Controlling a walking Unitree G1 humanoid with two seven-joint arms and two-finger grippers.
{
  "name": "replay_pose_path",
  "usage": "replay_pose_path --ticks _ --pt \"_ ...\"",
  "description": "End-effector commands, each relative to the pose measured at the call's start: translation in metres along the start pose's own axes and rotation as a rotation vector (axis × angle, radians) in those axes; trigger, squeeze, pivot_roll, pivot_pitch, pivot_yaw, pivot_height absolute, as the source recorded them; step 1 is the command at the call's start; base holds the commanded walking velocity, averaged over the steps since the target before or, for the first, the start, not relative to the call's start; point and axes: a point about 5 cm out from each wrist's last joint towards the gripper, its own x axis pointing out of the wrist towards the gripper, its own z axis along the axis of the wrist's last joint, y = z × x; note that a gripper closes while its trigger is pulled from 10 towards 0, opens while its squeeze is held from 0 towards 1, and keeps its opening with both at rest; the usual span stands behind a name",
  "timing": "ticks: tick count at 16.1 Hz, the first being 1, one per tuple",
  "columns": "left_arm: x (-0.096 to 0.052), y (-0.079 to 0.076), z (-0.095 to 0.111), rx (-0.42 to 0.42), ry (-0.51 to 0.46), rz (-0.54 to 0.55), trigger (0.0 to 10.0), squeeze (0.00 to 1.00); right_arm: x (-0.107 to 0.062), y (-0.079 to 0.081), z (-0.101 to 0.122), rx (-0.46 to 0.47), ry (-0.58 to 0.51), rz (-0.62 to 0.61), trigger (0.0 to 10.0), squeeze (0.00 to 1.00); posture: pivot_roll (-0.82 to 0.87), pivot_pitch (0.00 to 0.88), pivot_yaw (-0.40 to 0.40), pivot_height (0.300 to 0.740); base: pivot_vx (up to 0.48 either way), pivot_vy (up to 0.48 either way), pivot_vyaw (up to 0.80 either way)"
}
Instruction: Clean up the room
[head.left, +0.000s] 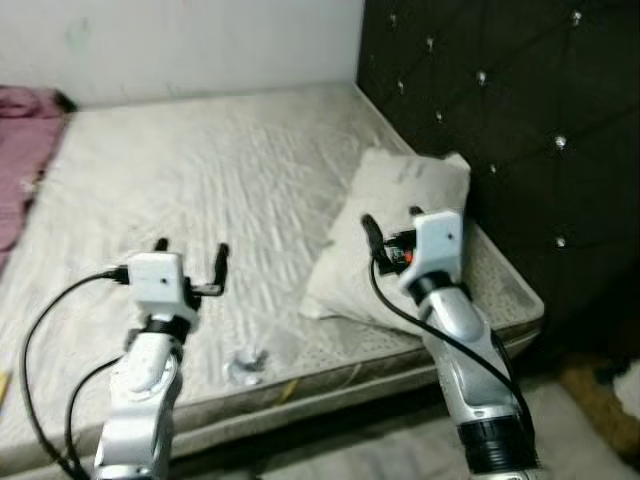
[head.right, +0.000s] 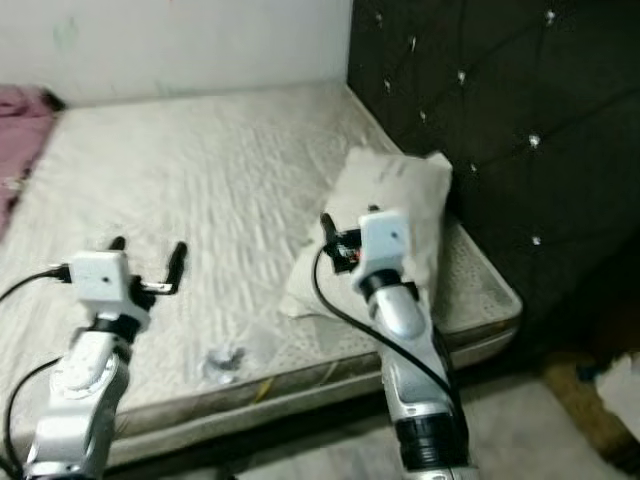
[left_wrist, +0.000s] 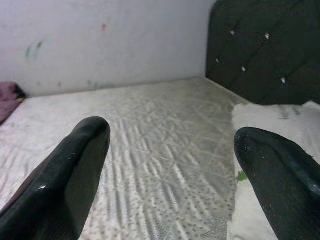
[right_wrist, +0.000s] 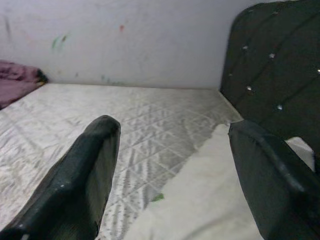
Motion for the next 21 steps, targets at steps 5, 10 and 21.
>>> replay_pose_path --ticks 5,10,21 --pt "0.0032 -0.0058 0.0017 -0.019 -0.002 0.004 10.0 0.00 -0.0031 -0.0078 -0.0021 -0.004 0.008 -0.025 10.0 0.00 -0.10 0.000 -0.003 0.740 0.000 0.000 0.20" --pt "0.0041 -0.0069 0.0009 -0.037 0.005 0.005 10.0 0.00 -0.0032 -0.0082 -0.0029 -0.010 0.013 -0.024 10.0 0.00 -0.10 0.000 -0.003 0.740 0.000 0.384 0.00" --pt "0.0045 -0.0053 0.0028 -0.028 -0.016 0.033 10.0 0.00 -0.0028 -0.0091 -0.0040 -0.002 0.019 -0.025 10.0 0.00 -0.10 0.000 -0.009 0.740 0.000 0.393 0.27"
